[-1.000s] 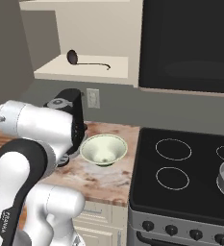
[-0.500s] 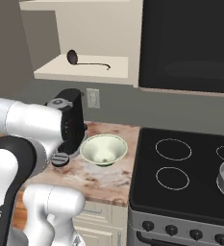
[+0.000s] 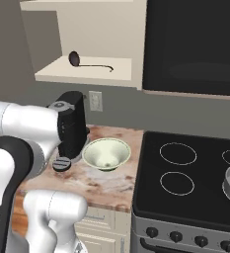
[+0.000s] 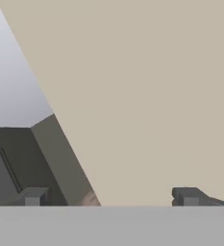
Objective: Open the cabinet and move the ladle to the pot. Then close the cabinet.
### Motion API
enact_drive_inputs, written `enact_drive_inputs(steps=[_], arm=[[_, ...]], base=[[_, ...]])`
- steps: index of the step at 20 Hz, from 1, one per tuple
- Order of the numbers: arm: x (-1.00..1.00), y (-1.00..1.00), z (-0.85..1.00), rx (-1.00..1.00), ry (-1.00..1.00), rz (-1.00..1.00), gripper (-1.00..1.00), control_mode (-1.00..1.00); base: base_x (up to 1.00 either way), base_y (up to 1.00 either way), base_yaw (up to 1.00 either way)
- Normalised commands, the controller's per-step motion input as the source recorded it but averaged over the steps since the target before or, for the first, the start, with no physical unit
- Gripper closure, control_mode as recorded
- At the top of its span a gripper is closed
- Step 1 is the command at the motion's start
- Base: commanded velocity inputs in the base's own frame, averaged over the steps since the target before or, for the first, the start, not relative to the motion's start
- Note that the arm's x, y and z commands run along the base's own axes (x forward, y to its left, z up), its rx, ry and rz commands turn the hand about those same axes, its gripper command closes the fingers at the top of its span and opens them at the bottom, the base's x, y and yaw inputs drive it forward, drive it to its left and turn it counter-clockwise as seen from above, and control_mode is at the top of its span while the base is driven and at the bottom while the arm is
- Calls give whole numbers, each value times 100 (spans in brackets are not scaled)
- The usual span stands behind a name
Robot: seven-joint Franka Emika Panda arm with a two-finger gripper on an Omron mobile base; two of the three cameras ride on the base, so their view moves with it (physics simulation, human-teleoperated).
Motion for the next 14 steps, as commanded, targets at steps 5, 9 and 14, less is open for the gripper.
enact_drive_inputs(steps=[5, 9, 14], arm=[[0, 12, -14, 0, 0, 0, -100, -100], [0, 0, 0, 0, 0, 0, -100, -100], [-1, -31, 0, 0, 4, 0, -100, -100]], base=[[0, 0, 0], [0, 0, 0], [0, 0, 0]])
